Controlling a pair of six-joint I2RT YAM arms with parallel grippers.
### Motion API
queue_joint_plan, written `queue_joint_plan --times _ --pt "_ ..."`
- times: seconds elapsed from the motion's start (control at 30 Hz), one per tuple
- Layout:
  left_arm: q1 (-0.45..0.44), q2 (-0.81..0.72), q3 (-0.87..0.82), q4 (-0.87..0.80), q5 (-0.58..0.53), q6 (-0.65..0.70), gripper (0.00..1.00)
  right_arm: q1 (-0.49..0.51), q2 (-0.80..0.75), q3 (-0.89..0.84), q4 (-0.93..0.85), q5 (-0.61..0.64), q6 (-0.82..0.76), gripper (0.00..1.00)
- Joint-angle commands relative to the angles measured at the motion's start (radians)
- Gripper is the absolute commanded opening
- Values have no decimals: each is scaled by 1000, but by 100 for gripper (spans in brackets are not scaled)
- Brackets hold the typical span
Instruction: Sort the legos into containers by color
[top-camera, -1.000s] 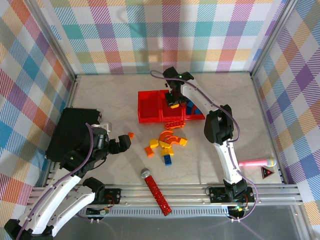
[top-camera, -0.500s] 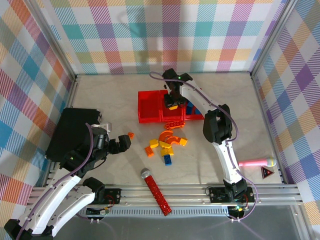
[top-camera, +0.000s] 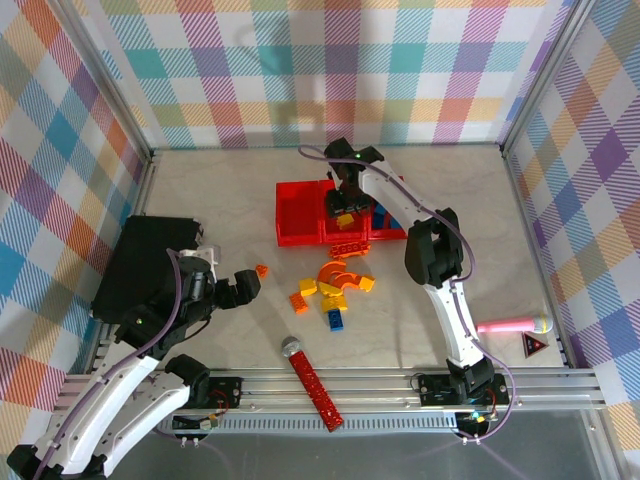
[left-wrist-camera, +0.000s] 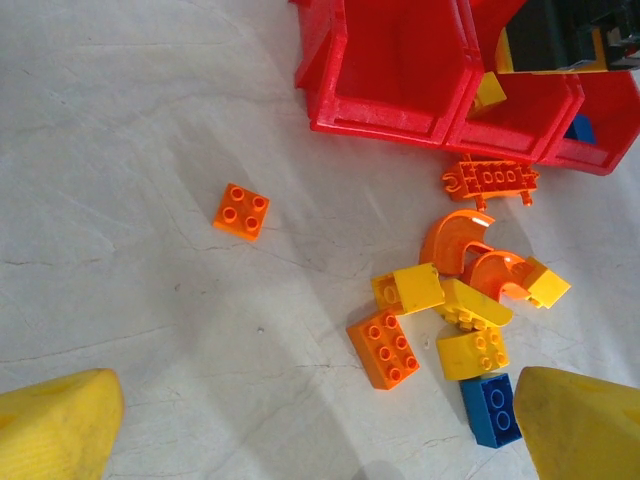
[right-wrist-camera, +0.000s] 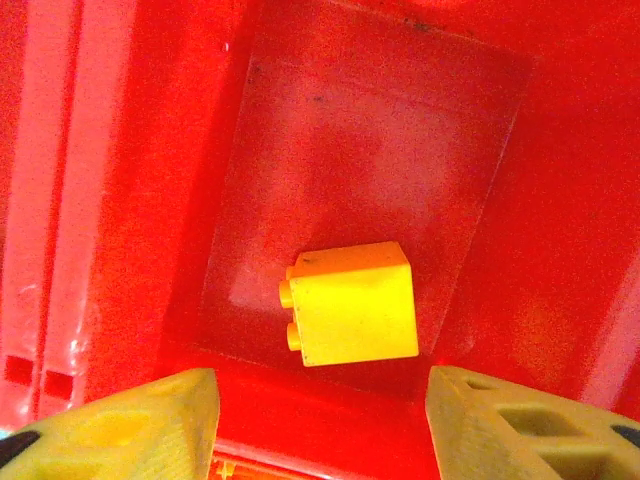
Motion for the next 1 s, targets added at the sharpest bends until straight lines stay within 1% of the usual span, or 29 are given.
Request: queue_joint_plan --times 0.0,0.13,0.27,0.4,0.47,0.57,0.7,0.8,0.9,0.97 --pt "-16 -12 3 -16 -11 -13 100 9 -31 41 -48 -16 -11 58" --pt "-16 -12 0 -13 -11 -14 100 15 -98 41 -70 -12 -6 59" --pt "-17 -9 -1 -12 -5 -15 100 17 -165 38 -132 -2 13 59" --pt "-18 -6 0 -9 -1 -14 100 20 -254 -34 -176 34 67 61" --pt "-18 -2 -1 -7 0 -13 100 21 -316 -111 -168 45 109 62" --pt "-18 6 -3 -5 3 -14 100 21 -432 -271 -123 47 189 66" --pt "-18 13 -4 5 12 -9 100 28 -599 -522 -7 33 341 71" --pt "-18 18 -9 15 15 -5 100 42 -706 -713 100 22 485 76" --pt "-19 20 -10 19 23 -3 100 53 -768 -862 157 46 639 76" --pt "-19 18 -12 20 29 -3 100 72 -812 -965 208 84 744 77"
